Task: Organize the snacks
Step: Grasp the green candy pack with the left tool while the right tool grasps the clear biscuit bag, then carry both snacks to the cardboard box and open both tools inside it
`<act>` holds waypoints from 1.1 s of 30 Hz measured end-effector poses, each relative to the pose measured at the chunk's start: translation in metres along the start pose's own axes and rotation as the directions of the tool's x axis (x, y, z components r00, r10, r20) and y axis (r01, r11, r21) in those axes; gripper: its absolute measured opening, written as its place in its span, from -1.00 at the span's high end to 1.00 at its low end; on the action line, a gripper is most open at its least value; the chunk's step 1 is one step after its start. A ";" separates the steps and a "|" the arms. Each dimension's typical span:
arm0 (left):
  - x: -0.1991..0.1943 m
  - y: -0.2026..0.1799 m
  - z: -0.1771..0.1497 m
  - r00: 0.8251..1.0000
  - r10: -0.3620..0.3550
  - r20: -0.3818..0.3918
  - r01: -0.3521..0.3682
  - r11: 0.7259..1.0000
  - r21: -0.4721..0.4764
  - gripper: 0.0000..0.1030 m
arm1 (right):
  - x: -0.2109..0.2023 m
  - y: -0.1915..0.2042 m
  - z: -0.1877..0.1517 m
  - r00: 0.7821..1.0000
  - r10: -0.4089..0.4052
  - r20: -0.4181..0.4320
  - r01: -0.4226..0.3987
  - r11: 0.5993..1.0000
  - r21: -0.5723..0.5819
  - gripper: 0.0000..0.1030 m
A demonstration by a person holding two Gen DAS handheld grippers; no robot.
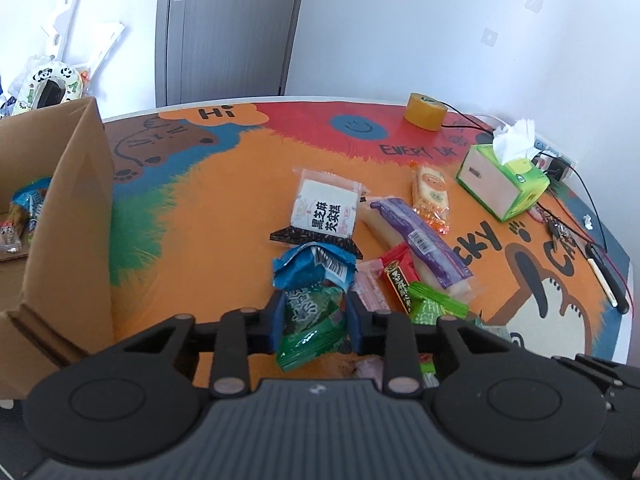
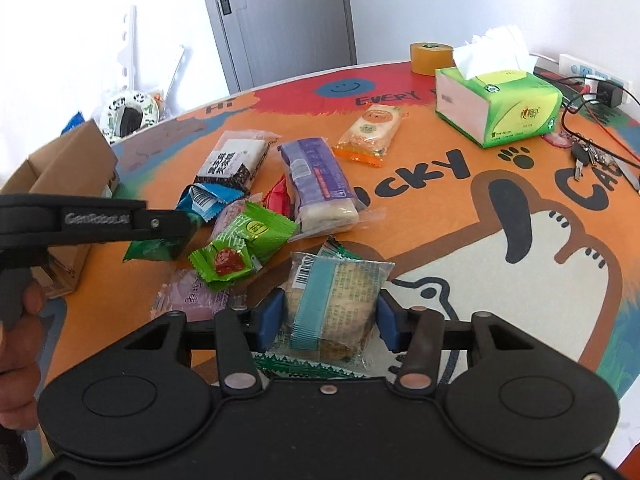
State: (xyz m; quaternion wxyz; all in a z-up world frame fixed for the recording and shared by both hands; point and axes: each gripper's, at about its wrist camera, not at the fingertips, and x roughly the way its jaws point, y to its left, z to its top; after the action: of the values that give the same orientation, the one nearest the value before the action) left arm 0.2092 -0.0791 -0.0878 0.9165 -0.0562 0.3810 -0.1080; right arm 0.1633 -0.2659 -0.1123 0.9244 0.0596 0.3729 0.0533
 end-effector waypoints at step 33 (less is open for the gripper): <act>-0.105 0.056 0.055 0.974 0.059 0.219 -0.054 0.998 -0.032 0.42 | -0.043 0.056 0.055 0.968 0.167 0.186 -0.168 0.986 -0.011 0.04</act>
State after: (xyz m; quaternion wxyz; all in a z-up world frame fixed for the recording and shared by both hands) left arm 0.1847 0.0014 0.0121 0.9549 -0.0689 0.2802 -0.0701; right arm 0.1682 -0.2206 -0.0352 0.9472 0.0979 0.2787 0.1243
